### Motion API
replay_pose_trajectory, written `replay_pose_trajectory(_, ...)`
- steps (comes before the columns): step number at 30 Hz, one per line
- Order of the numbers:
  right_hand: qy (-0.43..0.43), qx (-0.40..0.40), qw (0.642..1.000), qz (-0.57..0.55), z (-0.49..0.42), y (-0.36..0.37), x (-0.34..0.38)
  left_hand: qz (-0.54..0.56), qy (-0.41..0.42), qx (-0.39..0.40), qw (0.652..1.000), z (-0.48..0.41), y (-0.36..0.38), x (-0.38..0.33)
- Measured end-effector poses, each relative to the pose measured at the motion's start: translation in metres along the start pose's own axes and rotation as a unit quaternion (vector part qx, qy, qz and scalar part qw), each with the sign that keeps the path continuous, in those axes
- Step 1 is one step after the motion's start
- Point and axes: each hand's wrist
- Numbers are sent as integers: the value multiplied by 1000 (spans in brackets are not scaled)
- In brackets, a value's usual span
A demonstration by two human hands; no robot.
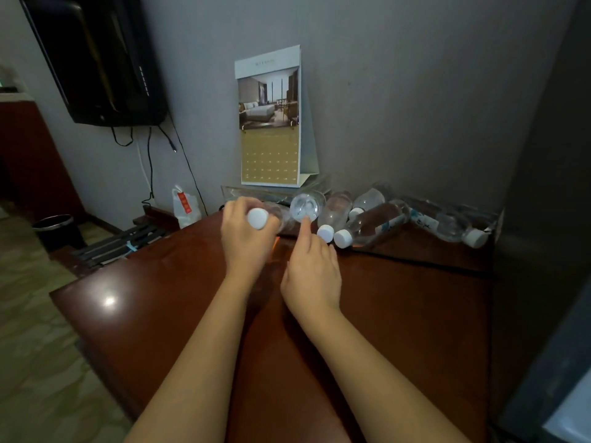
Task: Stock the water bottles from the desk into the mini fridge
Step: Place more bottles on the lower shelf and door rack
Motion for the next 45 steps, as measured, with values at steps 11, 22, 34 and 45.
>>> replay_pose_trajectory(11, 56, 56, 983, -167, -4, 5, -15, 171, 70, -79, 980, 2, -24, -34)
replay_pose_trajectory(22, 130, 86, 946, -283, -13, 5, -27, 216, -97, 180, 955, 9, 9, -6)
replay_pose_trajectory(34, 106, 78, 943, -305, -5, -4, -31, 256, -182, 296, 902, 28, 11, -1)
replay_pose_trajectory(45, 188, 126, 945, -235, 63, -71, -18, 255, -165, 386, 871, 65, -37, -47)
Point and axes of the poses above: each hand's wrist, its own z-axis away from the middle knuckle, its own y-axis out of the palm, x = y × z, and after that the axes turned 3 degrees about y, right-handed
